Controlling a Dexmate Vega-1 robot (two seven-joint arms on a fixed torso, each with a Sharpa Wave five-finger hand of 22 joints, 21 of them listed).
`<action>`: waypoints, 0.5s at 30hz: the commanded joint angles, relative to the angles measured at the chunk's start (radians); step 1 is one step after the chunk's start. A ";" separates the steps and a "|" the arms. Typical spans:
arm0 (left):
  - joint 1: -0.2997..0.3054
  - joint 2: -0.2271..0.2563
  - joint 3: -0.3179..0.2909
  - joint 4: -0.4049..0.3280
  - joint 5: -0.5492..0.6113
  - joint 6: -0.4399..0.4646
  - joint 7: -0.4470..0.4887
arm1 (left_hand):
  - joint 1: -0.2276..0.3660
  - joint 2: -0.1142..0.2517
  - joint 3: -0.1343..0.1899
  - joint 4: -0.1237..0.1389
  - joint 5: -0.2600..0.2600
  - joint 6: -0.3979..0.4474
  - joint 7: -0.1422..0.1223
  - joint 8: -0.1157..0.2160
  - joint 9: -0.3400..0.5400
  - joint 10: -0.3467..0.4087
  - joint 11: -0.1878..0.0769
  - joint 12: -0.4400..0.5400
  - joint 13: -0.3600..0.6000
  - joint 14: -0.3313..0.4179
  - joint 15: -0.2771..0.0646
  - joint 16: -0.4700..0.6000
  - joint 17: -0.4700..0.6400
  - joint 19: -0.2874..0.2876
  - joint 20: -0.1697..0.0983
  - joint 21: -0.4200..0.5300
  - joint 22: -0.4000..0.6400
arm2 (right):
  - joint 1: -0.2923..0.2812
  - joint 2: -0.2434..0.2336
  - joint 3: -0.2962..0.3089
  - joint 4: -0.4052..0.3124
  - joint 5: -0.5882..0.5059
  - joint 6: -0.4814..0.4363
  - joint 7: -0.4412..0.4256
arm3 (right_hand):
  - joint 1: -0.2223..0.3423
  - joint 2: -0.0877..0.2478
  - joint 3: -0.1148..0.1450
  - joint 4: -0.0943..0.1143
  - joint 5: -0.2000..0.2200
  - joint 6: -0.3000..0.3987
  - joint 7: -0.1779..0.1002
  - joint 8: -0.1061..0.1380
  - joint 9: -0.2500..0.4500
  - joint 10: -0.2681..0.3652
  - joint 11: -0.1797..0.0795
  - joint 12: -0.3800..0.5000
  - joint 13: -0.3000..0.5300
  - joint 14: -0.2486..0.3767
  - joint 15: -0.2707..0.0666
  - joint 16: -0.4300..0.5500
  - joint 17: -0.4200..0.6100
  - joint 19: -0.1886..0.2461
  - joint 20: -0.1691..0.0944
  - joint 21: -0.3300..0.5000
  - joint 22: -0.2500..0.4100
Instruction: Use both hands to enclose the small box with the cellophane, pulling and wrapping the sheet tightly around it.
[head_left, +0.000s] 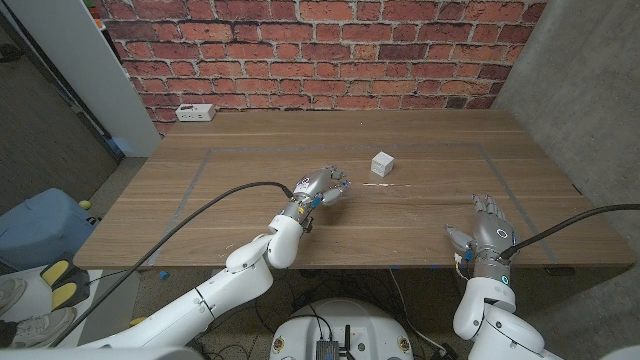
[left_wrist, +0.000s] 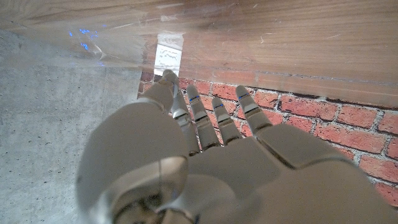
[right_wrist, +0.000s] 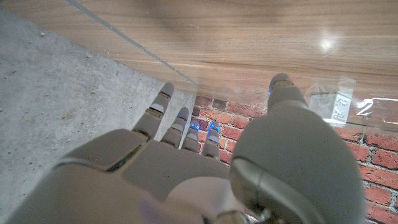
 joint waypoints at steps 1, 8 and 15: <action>-0.041 0.015 0.028 0.008 -0.015 -0.022 -0.007 | 0.011 -0.001 0.004 -0.003 0.007 0.130 0.117 0.006 0.020 -0.001 -0.005 -0.010 0.003 0.013 -0.017 -0.001 0.001 0.009 -0.001 0.006 0.004 | 0.056 0.068 -0.077 0.093 -0.117 -0.017 -0.138 | 0.037 0.017 0.016 -0.017 0.015 -0.021 0.008 0.002 0.003 -0.014 -0.004 0.006 0.000 0.001 -0.015 0.006 0.001 0.005 -0.018 0.004 0.001; -0.058 0.035 0.047 0.010 0.022 -0.058 -0.002 | 0.011 -0.004 -0.001 0.001 0.012 0.132 0.100 0.007 0.044 -0.012 -0.014 -0.027 0.004 0.016 -0.025 -0.002 0.001 0.005 -0.004 0.002 0.004 | 0.124 0.063 -0.125 0.125 -0.174 -0.066 -0.123 | 0.061 0.023 0.023 -0.027 0.022 -0.031 0.019 0.005 0.003 -0.027 0.000 0.006 -0.001 -0.007 -0.022 0.006 -0.001 0.007 -0.026 0.004 0.001; -0.056 0.041 0.041 0.006 0.023 -0.080 -0.005 | 0.010 -0.006 -0.004 0.002 0.013 0.134 0.106 0.007 0.054 -0.017 -0.005 -0.035 0.004 0.016 -0.030 -0.003 0.001 -0.001 -0.006 -0.002 0.004 | 0.186 0.016 -0.187 0.110 -0.385 -0.104 0.272 | 0.052 0.001 0.009 -0.027 0.023 -0.035 0.015 0.009 0.003 -0.043 0.008 0.007 -0.001 -0.024 -0.012 0.002 -0.003 -0.006 -0.024 -0.001 0.001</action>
